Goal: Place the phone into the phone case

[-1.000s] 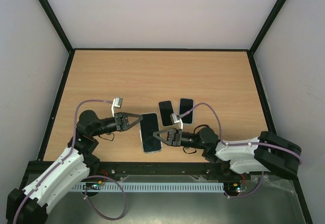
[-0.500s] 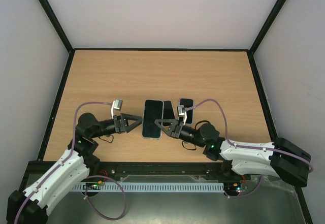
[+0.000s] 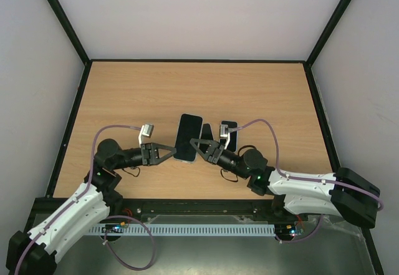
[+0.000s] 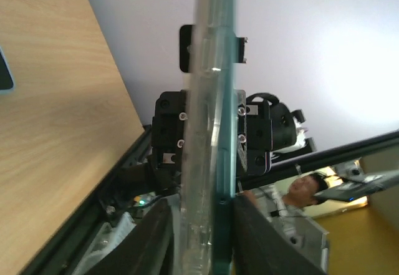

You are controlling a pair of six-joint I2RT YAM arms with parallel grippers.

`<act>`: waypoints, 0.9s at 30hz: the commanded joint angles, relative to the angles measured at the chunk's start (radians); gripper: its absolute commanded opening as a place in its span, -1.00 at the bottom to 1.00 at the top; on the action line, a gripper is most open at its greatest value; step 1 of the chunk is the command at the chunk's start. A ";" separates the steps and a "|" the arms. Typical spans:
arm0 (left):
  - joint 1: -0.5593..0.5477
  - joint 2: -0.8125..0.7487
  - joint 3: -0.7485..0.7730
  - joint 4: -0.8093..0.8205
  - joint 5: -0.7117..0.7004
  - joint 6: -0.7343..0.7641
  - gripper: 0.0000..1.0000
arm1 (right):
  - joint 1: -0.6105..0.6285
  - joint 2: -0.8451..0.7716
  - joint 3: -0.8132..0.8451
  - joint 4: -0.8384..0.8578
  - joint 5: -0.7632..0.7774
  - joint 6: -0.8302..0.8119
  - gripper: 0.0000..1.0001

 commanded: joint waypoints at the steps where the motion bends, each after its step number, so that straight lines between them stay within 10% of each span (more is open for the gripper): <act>1: -0.004 0.013 0.017 -0.002 0.003 0.028 -0.61 | -0.003 -0.006 0.024 0.080 0.027 0.007 -0.86; 5: -0.004 0.028 0.045 -0.044 0.001 0.058 -0.95 | -0.003 -0.007 0.019 0.059 0.020 0.007 -0.85; 20: -0.002 0.020 0.182 -0.425 -0.144 0.259 -0.95 | -0.002 0.012 0.020 -0.058 0.040 -0.024 -0.67; 27: -0.002 0.035 0.200 -0.524 -0.231 0.310 -0.80 | -0.004 0.018 0.033 -0.089 0.073 -0.059 -0.95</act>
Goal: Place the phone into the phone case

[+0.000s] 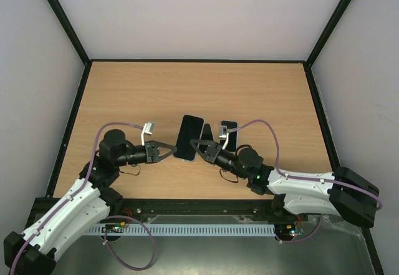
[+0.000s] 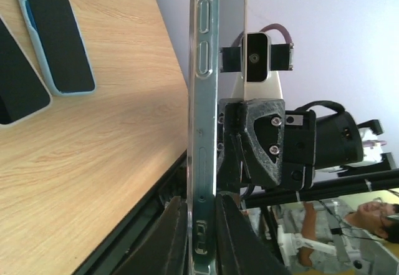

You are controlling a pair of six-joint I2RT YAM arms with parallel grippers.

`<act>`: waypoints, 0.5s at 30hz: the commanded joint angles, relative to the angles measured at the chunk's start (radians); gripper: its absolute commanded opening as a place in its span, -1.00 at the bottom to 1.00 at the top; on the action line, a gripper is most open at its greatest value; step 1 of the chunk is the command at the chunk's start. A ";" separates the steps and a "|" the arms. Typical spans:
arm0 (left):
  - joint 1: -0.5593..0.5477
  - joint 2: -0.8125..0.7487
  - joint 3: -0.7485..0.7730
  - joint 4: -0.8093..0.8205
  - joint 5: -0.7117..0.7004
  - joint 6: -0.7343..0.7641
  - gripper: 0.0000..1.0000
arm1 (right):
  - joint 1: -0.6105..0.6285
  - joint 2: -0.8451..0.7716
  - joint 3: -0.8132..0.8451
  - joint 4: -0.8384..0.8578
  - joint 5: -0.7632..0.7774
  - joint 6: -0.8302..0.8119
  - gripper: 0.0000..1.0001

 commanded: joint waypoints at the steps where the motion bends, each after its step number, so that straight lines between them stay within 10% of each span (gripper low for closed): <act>1: 0.006 0.002 0.045 -0.125 -0.140 0.055 -0.60 | 0.003 0.003 0.027 0.013 0.037 -0.054 -0.96; 10: 0.009 -0.042 0.183 -0.392 -0.409 0.172 0.97 | -0.007 0.064 0.072 -0.104 0.044 -0.135 -0.92; 15: 0.009 -0.075 0.246 -0.507 -0.549 0.217 0.99 | -0.011 0.212 0.169 -0.189 0.033 -0.203 -0.91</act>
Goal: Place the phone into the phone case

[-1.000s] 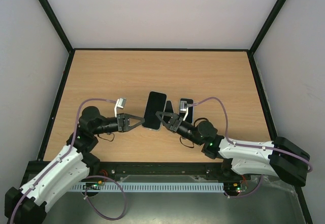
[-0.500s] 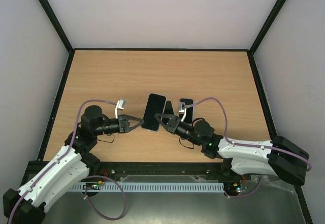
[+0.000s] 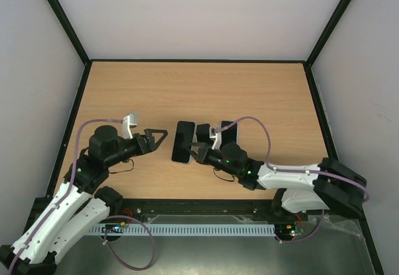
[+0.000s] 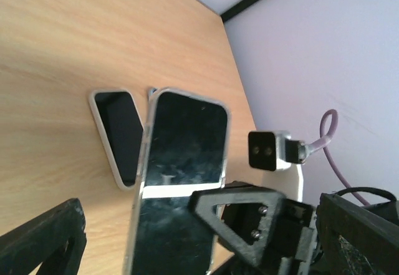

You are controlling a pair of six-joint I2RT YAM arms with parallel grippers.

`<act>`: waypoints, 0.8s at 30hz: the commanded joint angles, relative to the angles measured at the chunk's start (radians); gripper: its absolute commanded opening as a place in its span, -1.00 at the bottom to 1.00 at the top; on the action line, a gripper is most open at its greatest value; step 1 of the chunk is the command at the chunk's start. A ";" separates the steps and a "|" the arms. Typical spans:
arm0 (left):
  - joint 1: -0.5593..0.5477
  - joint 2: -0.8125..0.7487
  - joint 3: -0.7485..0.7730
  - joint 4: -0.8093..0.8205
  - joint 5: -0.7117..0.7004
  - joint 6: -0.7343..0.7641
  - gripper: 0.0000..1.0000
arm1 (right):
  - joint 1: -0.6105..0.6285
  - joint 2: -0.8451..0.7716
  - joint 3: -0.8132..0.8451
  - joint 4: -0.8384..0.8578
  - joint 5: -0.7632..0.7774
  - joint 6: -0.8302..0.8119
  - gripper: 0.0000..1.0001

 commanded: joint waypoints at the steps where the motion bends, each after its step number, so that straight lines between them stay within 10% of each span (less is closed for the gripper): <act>1: 0.004 -0.036 0.051 -0.152 -0.173 0.070 0.99 | -0.006 0.115 0.106 -0.017 0.003 -0.080 -0.91; 24: 0.004 -0.108 0.025 -0.197 -0.278 0.114 0.99 | -0.169 0.691 0.442 -0.129 -0.303 -0.078 -0.62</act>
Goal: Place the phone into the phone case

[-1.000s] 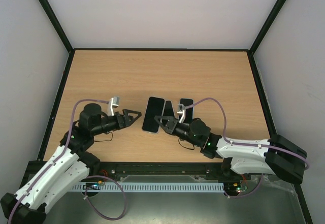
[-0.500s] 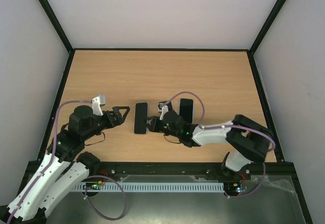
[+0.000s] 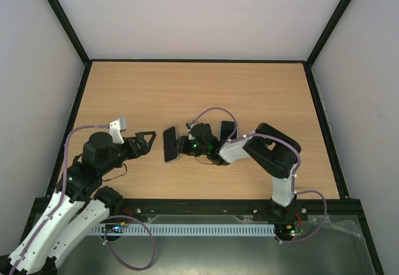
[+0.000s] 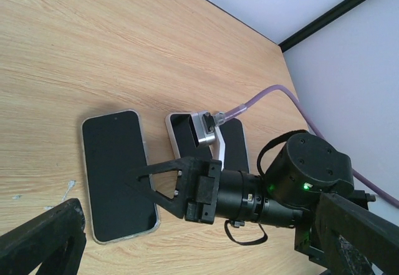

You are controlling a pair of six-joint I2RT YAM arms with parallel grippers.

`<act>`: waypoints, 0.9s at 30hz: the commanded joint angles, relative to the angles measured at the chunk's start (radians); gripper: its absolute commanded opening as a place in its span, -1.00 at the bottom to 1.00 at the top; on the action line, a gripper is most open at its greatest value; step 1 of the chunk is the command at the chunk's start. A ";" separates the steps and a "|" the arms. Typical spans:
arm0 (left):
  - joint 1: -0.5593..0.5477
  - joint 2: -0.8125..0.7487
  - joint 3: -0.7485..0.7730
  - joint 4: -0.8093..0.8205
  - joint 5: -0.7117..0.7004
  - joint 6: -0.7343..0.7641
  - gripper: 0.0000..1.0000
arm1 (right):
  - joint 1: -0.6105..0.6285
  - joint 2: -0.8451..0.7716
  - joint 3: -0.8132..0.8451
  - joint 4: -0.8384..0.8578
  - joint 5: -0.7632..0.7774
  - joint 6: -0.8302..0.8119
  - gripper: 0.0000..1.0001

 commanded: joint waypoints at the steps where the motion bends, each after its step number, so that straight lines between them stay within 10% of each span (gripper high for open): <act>1: 0.004 -0.003 -0.012 0.009 -0.010 0.017 0.99 | -0.011 0.026 0.061 -0.047 -0.021 -0.015 -0.59; 12: 0.004 -0.009 -0.016 0.006 -0.017 0.006 0.99 | -0.015 -0.011 0.072 -0.167 -0.005 -0.024 -0.25; 27: 0.004 -0.009 0.016 -0.040 -0.132 -0.104 0.99 | -0.015 -0.359 -0.005 -0.442 0.145 -0.116 0.97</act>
